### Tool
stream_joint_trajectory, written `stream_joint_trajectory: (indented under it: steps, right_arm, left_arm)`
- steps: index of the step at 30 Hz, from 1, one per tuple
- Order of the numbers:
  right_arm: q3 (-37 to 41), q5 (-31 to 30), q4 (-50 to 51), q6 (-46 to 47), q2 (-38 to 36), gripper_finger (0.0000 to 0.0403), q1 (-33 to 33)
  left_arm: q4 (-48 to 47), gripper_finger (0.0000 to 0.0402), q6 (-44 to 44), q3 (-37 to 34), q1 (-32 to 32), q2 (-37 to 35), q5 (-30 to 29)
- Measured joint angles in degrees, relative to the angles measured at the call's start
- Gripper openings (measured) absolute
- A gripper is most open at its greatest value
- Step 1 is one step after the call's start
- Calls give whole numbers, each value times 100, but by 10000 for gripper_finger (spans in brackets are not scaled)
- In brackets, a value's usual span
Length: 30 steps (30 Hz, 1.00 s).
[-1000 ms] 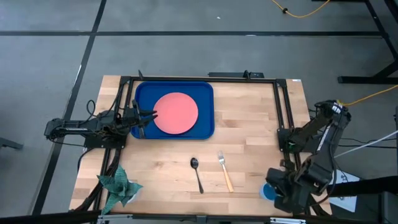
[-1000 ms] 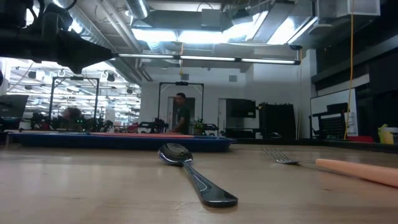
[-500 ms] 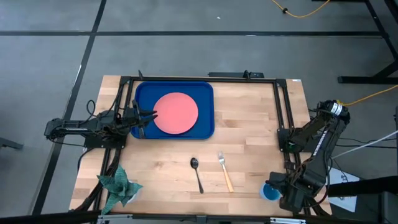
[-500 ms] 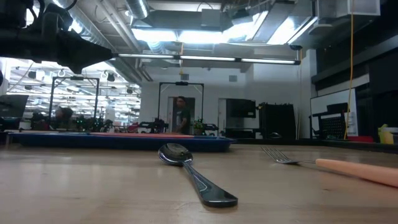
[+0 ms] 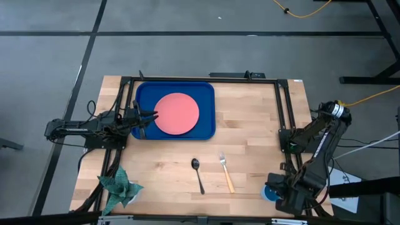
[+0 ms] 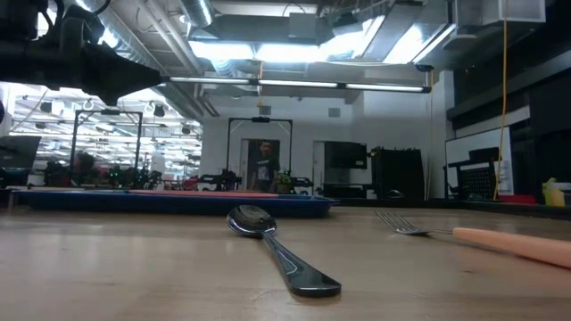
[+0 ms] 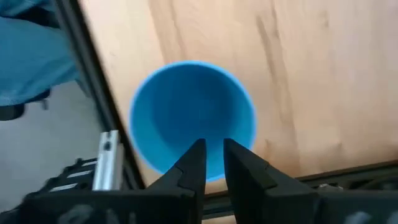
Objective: Pick and place plate/cup/fork/spoon on tray
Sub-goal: Put the blue cup on the serving tray top right side of the pink plate
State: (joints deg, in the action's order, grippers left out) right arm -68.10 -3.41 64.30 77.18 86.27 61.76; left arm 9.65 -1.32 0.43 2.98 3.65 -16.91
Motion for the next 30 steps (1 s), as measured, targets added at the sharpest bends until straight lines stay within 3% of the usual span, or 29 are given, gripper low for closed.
stream_joint_trajectory:
  steps: [10, 16, 30]
  right_arm:
    - [0, -8, 187, -25, 262, 61, -2]
    - [0, -369, 208, -79, 265, 61, -18]
    - [0, -126, 421, -391, 265, 61, -166]
  left_arm:
    - [0, 80, 0, 1, 0, 0, 0]
    - [0, 80, 2, 0, -1, 1, 0]
    - [0, 80, 39, 0, 0, 1, -2]
